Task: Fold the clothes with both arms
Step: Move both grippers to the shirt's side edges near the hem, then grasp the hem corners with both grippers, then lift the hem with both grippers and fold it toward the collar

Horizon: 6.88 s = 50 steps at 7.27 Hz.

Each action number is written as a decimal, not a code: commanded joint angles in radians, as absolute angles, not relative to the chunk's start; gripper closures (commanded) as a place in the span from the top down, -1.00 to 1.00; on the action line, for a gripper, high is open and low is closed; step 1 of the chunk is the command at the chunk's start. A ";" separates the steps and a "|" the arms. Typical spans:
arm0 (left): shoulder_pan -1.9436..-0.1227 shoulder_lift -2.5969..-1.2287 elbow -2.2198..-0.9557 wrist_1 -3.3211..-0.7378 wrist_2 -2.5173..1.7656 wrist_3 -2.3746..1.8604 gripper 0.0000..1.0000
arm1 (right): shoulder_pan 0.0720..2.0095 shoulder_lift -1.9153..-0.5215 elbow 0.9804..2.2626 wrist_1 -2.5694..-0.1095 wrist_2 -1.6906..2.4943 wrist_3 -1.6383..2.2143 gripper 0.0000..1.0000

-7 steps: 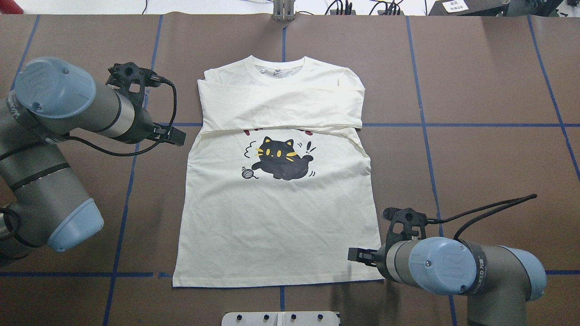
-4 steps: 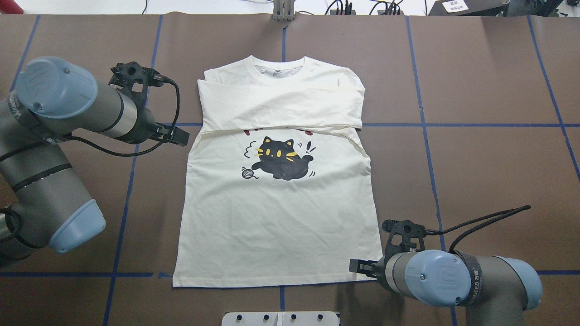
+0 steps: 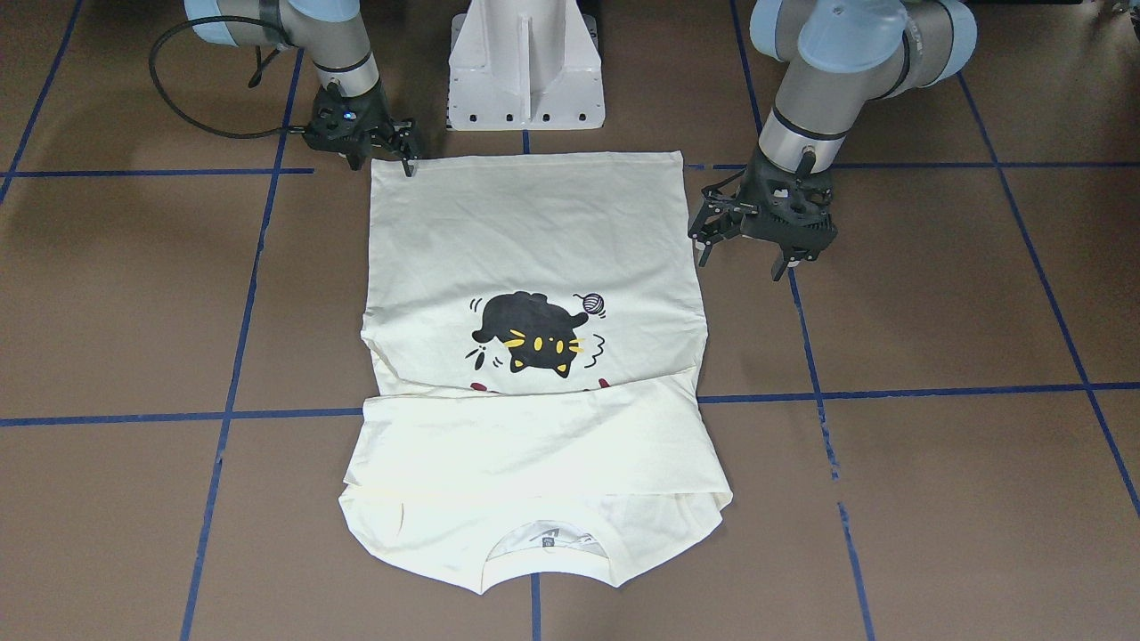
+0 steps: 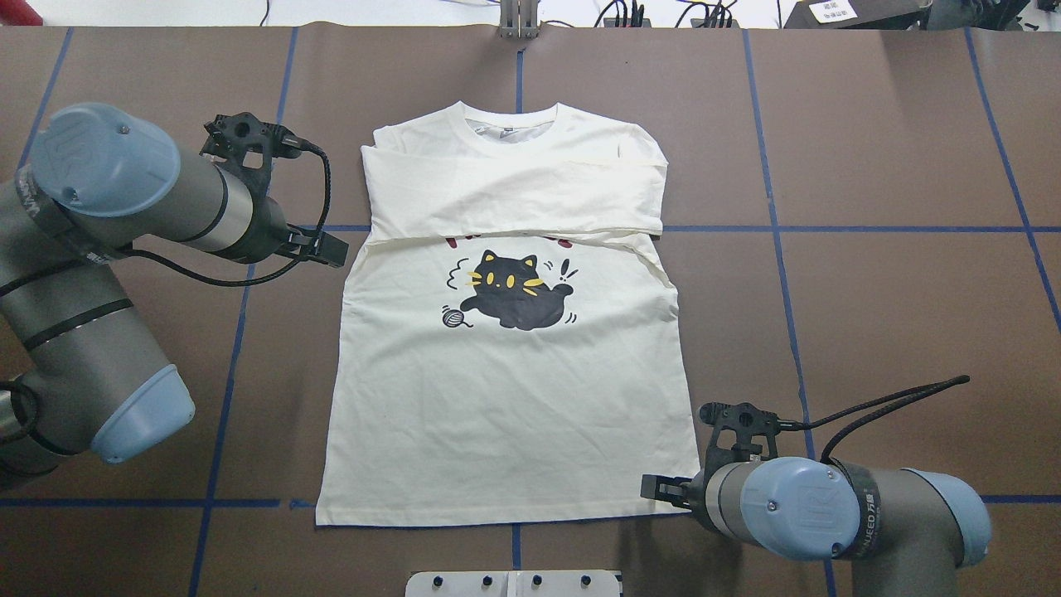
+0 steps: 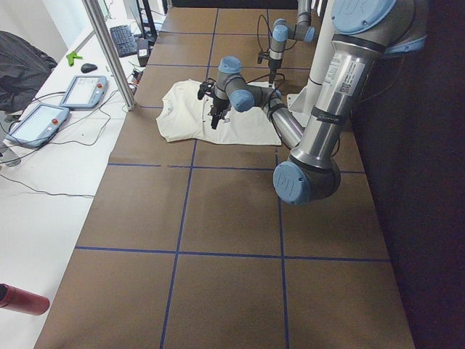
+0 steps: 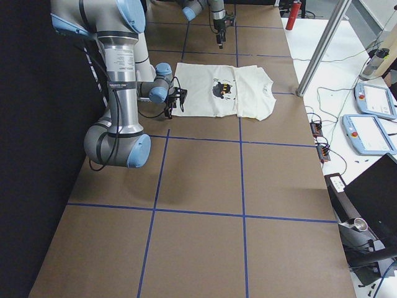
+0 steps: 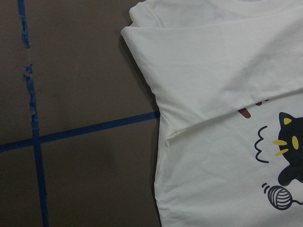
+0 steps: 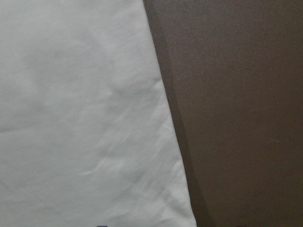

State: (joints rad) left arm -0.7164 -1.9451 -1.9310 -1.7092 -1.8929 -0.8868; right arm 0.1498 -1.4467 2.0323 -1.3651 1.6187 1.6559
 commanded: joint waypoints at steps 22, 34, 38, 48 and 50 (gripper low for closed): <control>-0.178 -1.730 -2.031 -1.747 -1.695 -1.761 0.32 | 0.284 -1.424 2.114 -1.350 1.730 1.643 -1.00; -0.175 -1.625 -2.278 -1.677 -1.693 -1.720 -1.00 | 0.337 -1.500 2.222 -1.354 1.859 1.643 -1.00; -0.086 -1.632 -2.441 -1.613 -1.765 -1.717 -1.00 | 0.291 -1.643 2.350 -1.355 2.027 1.643 -1.00; -0.633 -1.873 -2.145 -1.571 -1.908 -1.399 -1.00 | 0.781 -1.189 1.947 -1.355 2.126 1.428 -1.00; -0.708 -1.919 -2.118 -1.569 -1.910 -1.384 -1.00 | 0.831 -1.141 1.850 -1.355 2.126 1.378 -1.00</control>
State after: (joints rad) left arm -0.6556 -1.8889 -2.1421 -1.5706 -1.9085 -1.3957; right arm 0.7985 -1.1782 1.9189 -1.3546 2.1271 1.4133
